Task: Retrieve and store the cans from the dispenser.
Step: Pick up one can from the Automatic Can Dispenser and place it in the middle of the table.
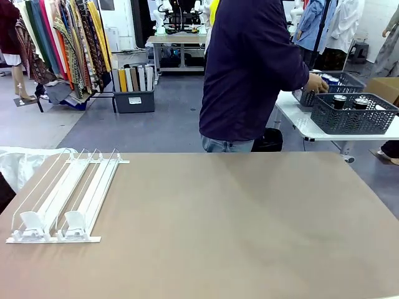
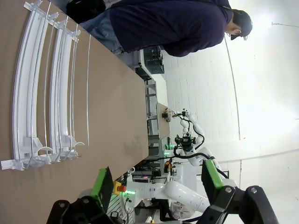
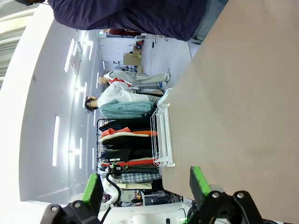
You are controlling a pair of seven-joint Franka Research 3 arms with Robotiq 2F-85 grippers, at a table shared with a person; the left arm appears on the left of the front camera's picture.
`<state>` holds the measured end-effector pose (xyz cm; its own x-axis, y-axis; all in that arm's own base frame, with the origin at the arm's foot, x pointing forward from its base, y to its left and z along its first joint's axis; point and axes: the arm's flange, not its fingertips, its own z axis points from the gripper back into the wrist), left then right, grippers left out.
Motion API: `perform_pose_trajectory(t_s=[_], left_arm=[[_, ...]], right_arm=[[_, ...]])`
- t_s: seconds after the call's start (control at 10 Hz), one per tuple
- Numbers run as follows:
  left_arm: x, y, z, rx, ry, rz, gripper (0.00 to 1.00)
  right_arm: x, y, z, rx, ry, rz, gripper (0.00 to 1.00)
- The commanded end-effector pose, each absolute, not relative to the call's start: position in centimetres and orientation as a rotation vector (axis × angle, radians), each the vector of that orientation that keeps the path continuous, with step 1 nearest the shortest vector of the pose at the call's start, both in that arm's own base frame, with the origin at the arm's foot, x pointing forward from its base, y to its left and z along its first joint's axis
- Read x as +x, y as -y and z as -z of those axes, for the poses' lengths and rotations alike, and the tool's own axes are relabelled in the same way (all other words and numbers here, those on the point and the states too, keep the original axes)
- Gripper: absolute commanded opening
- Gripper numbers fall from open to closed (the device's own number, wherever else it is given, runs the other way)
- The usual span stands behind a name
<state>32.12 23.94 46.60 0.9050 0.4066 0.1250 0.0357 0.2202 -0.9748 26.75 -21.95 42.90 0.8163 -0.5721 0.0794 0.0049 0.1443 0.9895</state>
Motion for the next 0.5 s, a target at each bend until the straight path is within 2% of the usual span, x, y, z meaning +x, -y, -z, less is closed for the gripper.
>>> perform_pose_trajectory(t_s=[0.0, 0.4], left_arm=[[32.02, -23.92, -46.83, -1.347, 0.409, -0.258, 1.0], [32.02, -23.92, -46.83, -1.347, 0.409, -0.258, 1.0]], right_arm=[[26.76, 21.9, -43.19, 1.385, 0.503, 0.441, 1.0], [26.76, 21.9, -43.19, 1.385, 0.503, 0.441, 1.0]])
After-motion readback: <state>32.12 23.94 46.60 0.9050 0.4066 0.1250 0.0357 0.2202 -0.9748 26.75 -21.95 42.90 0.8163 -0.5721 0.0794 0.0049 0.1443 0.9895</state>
